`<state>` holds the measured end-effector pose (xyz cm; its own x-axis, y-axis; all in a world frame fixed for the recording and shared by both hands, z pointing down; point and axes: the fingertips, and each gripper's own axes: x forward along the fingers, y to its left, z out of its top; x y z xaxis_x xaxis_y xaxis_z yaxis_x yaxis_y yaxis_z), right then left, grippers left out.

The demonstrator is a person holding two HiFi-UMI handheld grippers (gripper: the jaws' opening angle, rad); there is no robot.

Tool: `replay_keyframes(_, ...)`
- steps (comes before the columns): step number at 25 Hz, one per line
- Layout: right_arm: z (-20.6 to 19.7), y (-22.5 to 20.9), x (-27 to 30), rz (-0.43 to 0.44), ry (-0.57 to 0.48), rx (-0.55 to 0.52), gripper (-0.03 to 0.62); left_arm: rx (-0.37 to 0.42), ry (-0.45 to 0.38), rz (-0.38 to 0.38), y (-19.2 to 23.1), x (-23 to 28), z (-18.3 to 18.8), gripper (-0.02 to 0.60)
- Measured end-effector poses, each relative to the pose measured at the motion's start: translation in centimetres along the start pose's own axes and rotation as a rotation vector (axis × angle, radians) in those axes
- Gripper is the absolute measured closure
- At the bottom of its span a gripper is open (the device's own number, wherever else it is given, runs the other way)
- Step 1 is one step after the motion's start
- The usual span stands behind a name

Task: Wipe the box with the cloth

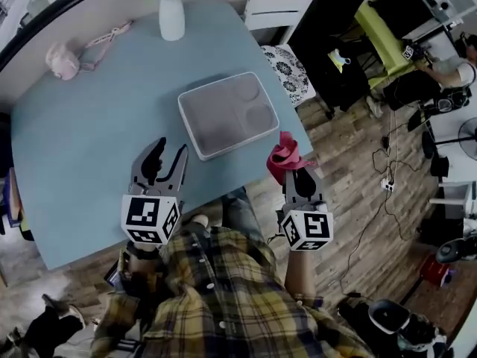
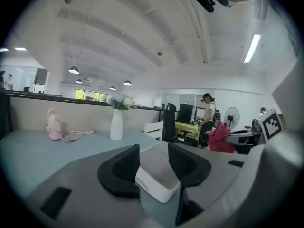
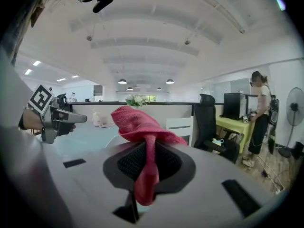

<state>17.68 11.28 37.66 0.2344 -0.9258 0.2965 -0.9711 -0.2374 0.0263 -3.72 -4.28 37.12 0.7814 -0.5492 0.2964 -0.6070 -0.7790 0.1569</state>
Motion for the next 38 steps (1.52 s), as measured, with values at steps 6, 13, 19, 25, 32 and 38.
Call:
replay_keyframes(6, 2.6, -2.0, 7.4, 0.176, 0.000, -0.049, 0.551, -0.058, -0.009, 0.164, 1.5, 2.7, 1.2, 0.402)
replay_keyframes(13, 5.7, -4.4, 14.6, 0.370, -0.007, -0.119, 0.551, -0.119, -0.046, 0.345, 1.8, 5.9, 2.9, 0.405)
replay_keyframes(19, 6.9, -5.6, 19.0, 0.494, -0.022, -0.153, 0.551, -0.149, -0.054, 0.458, 1.5, 7.9, 2.9, 0.405)
replay_keyframes(25, 7.2, -5.9, 21.2, 0.559, -0.025, -0.149, 0.551, -0.150, -0.035, 0.513, 1.2, 8.8, 3.1, 0.405)
replay_keyframes(32, 7.4, -4.7, 22.5, 0.586, -0.020, -0.148, 0.551, -0.154, -0.008, 0.515, 1.5, 8.8, 2.5, 0.408)
replay_keyframes(38, 7.8, -3.2, 23.1, 0.590, -0.017, -0.175, 0.551, -0.173, 0.002, 0.485, 2.8, 9.3, 2.0, 0.411)
